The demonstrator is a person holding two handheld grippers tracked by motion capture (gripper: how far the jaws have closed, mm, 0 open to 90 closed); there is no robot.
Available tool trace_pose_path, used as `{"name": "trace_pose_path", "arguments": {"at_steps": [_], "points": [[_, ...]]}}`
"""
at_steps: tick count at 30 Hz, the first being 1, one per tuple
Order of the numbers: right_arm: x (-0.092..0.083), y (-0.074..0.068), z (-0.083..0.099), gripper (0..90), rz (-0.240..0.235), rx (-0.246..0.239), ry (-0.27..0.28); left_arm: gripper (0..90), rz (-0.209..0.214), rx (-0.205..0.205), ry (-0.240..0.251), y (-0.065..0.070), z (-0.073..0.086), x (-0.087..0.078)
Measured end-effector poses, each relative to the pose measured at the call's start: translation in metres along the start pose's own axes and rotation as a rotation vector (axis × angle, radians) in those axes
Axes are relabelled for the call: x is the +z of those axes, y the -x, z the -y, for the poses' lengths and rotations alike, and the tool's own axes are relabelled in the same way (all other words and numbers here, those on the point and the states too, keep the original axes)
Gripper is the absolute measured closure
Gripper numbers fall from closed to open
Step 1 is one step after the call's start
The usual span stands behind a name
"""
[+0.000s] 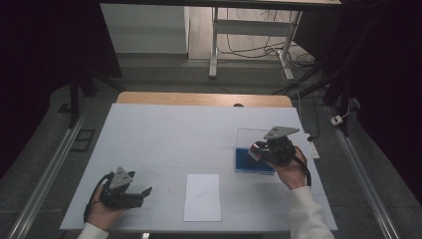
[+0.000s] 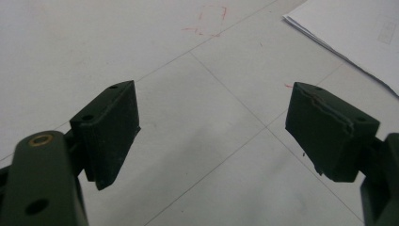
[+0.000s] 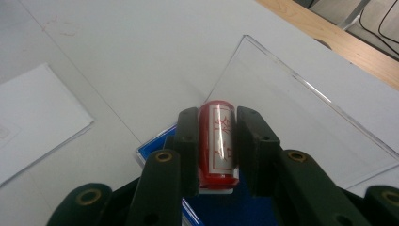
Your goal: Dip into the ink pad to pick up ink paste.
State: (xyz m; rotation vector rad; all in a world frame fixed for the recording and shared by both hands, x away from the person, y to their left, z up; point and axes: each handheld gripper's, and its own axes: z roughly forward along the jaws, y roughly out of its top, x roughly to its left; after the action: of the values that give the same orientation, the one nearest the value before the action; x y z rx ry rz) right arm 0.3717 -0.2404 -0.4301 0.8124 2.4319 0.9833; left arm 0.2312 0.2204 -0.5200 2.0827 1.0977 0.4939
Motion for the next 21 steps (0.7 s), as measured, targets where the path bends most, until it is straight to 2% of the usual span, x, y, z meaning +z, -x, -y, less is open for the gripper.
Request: {"name": "trace_pose_path", "arguments": {"at_steps": [12, 21], "points": [[0.02, -0.002, 0.003, 70.1, -0.016, -0.014, -0.106, 18.1, -0.002, 0.004, 0.0, 0.0, 0.0, 0.0], [0.029, 0.003, 0.01, 70.1, 0.006, -0.002, -0.138, 18.2, -0.003, 0.006, -0.002, 0.0, 0.0, 0.0]]}}
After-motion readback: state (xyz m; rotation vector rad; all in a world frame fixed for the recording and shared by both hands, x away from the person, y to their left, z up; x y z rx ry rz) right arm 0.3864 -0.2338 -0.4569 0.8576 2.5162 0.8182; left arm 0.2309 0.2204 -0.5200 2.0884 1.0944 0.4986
